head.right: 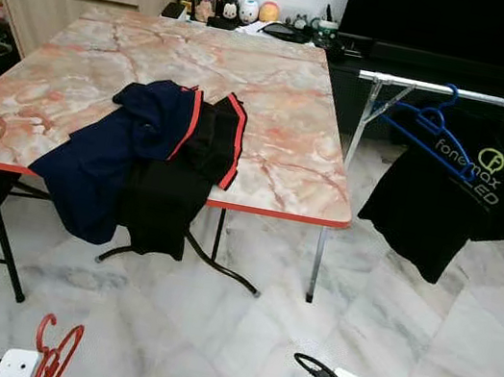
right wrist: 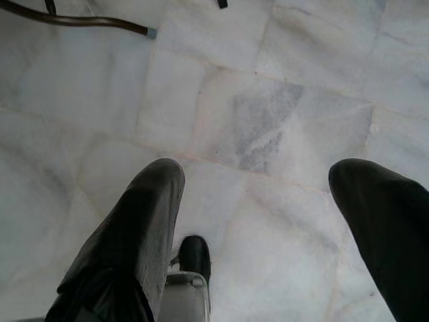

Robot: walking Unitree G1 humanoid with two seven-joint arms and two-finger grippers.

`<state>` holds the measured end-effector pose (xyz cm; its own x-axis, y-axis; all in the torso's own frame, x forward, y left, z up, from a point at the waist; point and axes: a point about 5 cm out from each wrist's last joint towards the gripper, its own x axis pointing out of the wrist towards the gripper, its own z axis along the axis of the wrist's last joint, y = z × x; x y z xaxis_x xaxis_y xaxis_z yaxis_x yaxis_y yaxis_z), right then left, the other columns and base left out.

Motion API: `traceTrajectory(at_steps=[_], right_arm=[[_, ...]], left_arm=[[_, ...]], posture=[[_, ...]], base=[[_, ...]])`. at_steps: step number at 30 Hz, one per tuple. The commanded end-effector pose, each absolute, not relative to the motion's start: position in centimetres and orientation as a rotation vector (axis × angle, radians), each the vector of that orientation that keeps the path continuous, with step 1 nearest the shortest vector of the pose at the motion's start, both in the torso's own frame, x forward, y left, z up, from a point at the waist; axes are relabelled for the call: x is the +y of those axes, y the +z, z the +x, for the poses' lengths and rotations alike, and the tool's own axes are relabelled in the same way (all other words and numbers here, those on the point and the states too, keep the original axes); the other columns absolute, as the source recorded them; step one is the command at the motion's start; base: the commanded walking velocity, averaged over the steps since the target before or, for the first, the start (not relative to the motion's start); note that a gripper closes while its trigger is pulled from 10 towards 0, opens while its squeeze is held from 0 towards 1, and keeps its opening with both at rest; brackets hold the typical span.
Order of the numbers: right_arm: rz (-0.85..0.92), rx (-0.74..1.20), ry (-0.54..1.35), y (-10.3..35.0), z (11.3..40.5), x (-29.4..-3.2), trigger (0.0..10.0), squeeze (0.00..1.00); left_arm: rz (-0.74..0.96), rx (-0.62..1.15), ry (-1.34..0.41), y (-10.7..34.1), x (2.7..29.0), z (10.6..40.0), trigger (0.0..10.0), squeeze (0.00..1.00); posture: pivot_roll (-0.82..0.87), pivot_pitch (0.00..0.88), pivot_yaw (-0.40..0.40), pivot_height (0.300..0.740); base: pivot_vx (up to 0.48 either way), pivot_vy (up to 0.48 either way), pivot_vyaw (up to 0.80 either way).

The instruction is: Hang hanger

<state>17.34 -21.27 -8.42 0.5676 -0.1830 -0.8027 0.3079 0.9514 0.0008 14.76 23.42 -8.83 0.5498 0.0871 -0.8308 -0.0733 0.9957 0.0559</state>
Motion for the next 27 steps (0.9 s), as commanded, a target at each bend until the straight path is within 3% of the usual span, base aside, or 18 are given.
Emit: traceTrajectory(at_steps=[1, 27], right_arm=[[0.153, 0.935, -0.322, -8.55, 16.80, -21.89, 10.0, 0.00], [0.157, 0.970, -0.296, -8.93, 16.33, -21.24, 10.0, 0.00]], left_arm=[[0.015, 0.995, 0.095, -9.05, 23.11, 14.42, 10.0, 0.00], [0.031, 1.000, 0.047, -9.10, 22.42, 14.78, 10.0, 0.00]], posture=[[0.04, 0.000, -0.035, 0.740], [0.03, 0.000, -0.021, 0.740]], base=[[0.000, -0.480, 0.00], [0.000, -0.480, 0.00]])
